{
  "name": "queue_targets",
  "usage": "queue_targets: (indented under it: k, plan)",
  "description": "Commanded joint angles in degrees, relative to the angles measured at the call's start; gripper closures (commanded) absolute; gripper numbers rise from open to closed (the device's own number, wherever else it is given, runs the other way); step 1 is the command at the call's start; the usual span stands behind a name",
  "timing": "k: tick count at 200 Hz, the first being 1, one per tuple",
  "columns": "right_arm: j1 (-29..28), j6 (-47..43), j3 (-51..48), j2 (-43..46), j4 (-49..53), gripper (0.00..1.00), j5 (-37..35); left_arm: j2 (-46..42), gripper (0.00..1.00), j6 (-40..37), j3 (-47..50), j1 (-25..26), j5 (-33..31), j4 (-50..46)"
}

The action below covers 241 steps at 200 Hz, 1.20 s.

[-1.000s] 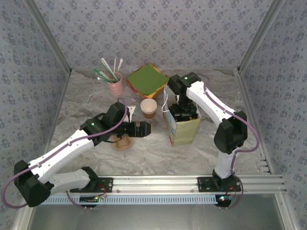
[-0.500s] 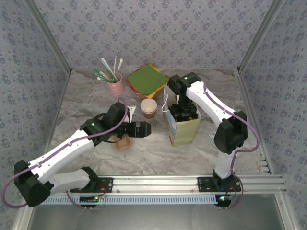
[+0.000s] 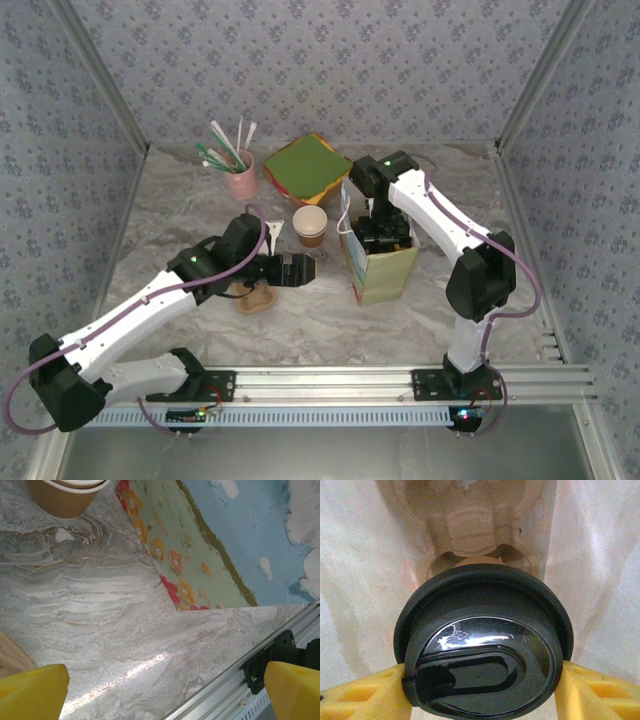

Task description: Pack the takeout coffee

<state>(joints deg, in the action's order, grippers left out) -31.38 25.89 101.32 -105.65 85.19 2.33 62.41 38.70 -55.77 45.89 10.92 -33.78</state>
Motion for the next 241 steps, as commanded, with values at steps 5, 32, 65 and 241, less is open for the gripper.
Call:
queue_targets:
  k: [5, 32, 65, 241]
  plan:
    - [0.2, -0.4, -0.6, 1.8, 0.7, 0.33, -0.7, 0.1, 0.0, 0.5, -2.2, 0.4, -0.6, 0.7]
    - [0.1, -0.3, -0.9, 2.0, 0.7, 0.33, -0.6, 0.1, 0.0, 0.5, -2.1, 0.5, -0.5, 0.6]
    - [-0.1, 0.0, -1.4, 2.5, 0.6, 0.33, -0.6, 0.1, 0.0, 0.5, -2.1, 0.6, -0.5, 0.7]
    - [-0.5, 0.7, -3.6, 4.0, -0.1, 0.33, -0.3, -0.1, 0.0, 0.9, -1.9, 1.1, -0.7, 0.7]
